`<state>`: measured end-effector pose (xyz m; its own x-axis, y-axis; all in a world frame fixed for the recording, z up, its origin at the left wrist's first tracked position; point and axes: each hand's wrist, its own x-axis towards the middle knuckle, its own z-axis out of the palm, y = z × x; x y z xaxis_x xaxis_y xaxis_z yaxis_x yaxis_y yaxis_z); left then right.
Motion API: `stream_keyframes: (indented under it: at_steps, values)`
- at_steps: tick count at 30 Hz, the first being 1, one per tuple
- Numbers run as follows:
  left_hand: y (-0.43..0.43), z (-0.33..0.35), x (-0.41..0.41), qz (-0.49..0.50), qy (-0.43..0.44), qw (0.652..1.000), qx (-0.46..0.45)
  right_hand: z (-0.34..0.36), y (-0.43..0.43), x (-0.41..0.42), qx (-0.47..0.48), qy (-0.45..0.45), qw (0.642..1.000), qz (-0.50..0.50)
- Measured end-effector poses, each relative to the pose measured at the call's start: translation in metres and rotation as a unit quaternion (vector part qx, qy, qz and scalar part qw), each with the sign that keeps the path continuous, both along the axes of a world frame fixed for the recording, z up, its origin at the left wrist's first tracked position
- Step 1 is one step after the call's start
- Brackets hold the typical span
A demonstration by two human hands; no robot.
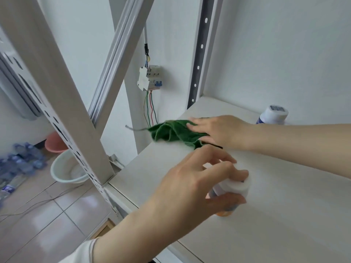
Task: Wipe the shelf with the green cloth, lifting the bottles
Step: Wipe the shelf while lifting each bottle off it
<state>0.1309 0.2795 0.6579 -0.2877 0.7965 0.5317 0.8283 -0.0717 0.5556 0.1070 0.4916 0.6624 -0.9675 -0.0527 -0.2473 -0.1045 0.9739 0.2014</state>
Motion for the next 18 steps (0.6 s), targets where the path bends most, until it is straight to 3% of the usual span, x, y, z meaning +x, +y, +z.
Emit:
stream_keyframes:
  at_steps: [2, 5, 14, 18]
  values:
    - [0.0, 0.001, -0.001, -0.007, -0.005, 1.0, -0.006, 0.002, 0.016, -0.005, 0.08, 0.053, 0.993, -0.062]
    - [0.0, 0.002, -0.001, -0.026, -0.021, 0.999, -0.01, 0.005, 0.037, -0.015, 0.079, 0.031, 0.981, -0.177]
    - [0.003, 0.001, 0.0, -0.063, -0.08, 0.995, -0.012, 0.012, 0.001, 0.012, -0.021, -0.021, 0.978, -0.205]
    - [-0.006, 0.007, -0.008, -0.047, -0.083, 0.995, 0.007, 0.024, -0.035, 0.062, -0.055, -0.037, 0.986, -0.154]
